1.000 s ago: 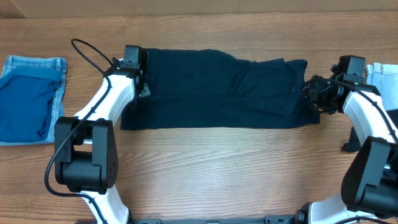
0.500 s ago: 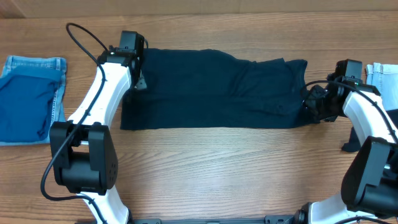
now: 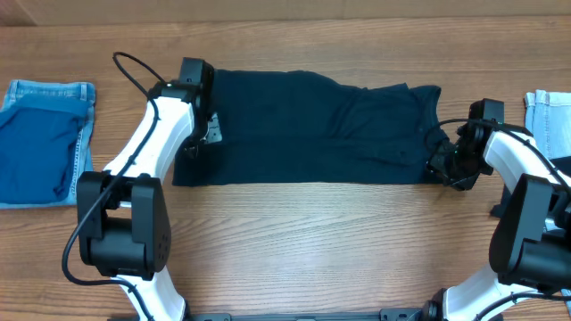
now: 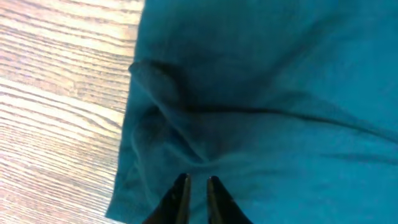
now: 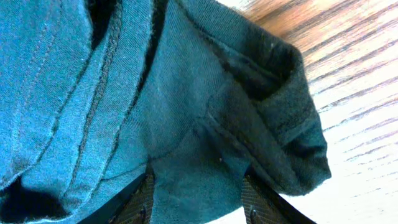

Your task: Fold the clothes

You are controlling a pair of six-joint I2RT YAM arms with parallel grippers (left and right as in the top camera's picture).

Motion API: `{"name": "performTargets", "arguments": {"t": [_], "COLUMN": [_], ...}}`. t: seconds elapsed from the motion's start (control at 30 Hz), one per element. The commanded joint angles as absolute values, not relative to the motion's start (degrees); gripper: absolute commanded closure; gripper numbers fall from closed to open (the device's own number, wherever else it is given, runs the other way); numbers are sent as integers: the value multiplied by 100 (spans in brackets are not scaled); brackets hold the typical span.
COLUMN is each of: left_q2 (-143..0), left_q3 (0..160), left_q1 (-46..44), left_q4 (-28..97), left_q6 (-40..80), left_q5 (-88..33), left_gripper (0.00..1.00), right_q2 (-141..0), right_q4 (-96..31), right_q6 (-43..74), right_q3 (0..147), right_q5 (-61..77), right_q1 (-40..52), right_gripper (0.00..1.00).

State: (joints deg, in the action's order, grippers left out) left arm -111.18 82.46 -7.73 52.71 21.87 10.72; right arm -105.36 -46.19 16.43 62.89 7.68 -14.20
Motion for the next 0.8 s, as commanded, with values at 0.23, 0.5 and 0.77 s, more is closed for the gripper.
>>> {"name": "performTargets", "arguments": {"t": [0.23,0.5,0.77], "left_q2": [-11037,-11459,-11690], "left_q3": [8114,8108,8110], "left_q1": [-32,176,180], "left_q4": [4488,4064,4018], "left_q6": [1922,961,873], "left_q5": [974,-598,-705], "left_gripper": [35,33,36], "right_q2": [-10536,-10536,-10536], "right_q4": [-4646,-4619,-4626], "right_q6": [1608,1608,1610], "right_q3": [6272,6272,6272], "right_q5": [775,775,775], "right_q1": [-1411,-1411,-1411], "right_gripper": [44,44,44]}}
